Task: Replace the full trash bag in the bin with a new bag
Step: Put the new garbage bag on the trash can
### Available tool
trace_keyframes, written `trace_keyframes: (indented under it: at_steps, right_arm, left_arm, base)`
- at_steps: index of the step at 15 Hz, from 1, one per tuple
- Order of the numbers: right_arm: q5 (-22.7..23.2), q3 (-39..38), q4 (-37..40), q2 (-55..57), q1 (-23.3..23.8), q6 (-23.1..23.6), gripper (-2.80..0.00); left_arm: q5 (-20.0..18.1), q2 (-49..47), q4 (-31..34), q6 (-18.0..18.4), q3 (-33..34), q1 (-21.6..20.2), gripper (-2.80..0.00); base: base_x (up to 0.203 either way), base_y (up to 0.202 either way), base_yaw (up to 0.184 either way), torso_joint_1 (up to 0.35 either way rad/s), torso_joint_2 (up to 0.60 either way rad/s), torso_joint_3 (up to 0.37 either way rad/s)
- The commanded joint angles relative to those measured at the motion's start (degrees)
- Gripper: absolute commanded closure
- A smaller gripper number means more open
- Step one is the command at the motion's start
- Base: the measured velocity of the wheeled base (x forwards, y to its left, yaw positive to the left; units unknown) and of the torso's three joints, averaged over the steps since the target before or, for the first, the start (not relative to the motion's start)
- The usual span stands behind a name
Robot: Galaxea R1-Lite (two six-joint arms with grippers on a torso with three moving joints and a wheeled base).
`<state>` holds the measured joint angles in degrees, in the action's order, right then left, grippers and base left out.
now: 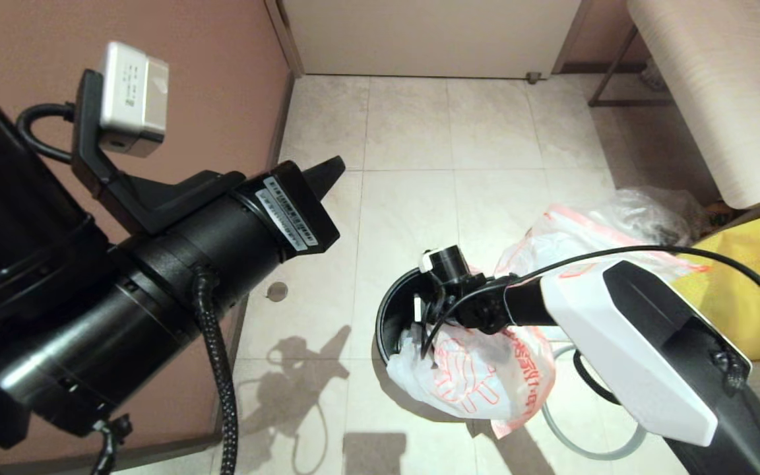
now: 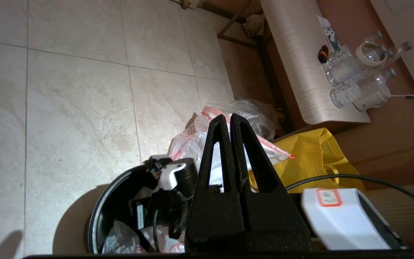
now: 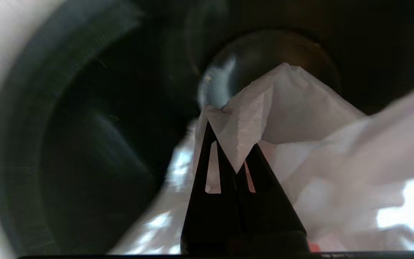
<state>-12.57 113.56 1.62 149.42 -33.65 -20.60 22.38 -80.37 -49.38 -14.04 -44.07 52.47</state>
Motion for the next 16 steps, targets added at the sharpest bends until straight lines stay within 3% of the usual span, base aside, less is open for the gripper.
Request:
trace_keyframes:
  at_steps: [1, 5, 8, 11, 13, 14, 16]
  right_arm:
    - [-0.2, 0.6, 0.03, 4.84, -0.05, 1.31, 0.0]
    - [-0.67, 0.52, -0.53, 4.3, 0.34, 1.69, 0.0]
    - [-0.65, -3.32, 0.92, -7.1, -1.03, 0.53, 0.0]
    - [-0.11, -6.66, 13.71, -15.38, -3.06, -3.87, 0.0]
    - [2.36, -3.53, 14.73, -12.82, -0.65, -4.47, 0.0]
    - [4.95, -0.54, 13.98, -9.66, 1.2, -3.21, -2.8]
    - [8.19, 1.03, 7.39, -5.31, 3.05, 3.34, -2.8]
  left_arm:
    - [0.2, 0.83, -0.27, -0.11, -0.05, 0.44, 0.0]
    - [0.21, 0.86, -0.29, -0.11, 0.0, 0.62, 0.0]
    - [0.12, 0.8, -0.09, 0.08, -0.14, 0.79, 0.0]
    - [-0.23, -2.06, 4.53, 0.59, -0.73, -1.27, 0.0]
    - [-2.21, -7.19, 6.05, 0.55, -1.19, -4.66, 0.0]
    - [-4.58, -10.34, 6.23, 0.39, -1.44, -8.21, 0.0]
    - [-8.38, -14.15, 6.48, -0.12, -2.31, -13.68, 0.0]
  base:
    - [0.0, 0.0, 0.0, 0.0, 0.0, 0.0]
    - [0.0, 0.0, 0.0, 0.0, 0.0, 0.0]
    - [0.0, 0.0, 0.0, 0.0, 0.0, 0.0]
    - [0.0, 0.0, 0.0, 0.0, 0.0, 0.0]
    - [0.0, 0.0, 0.0, 0.0, 0.0, 0.0]
    - [0.0, 0.0, 0.0, 0.0, 0.0, 0.0]
    - [0.0, 0.0, 0.0, 0.0, 0.0, 0.0]
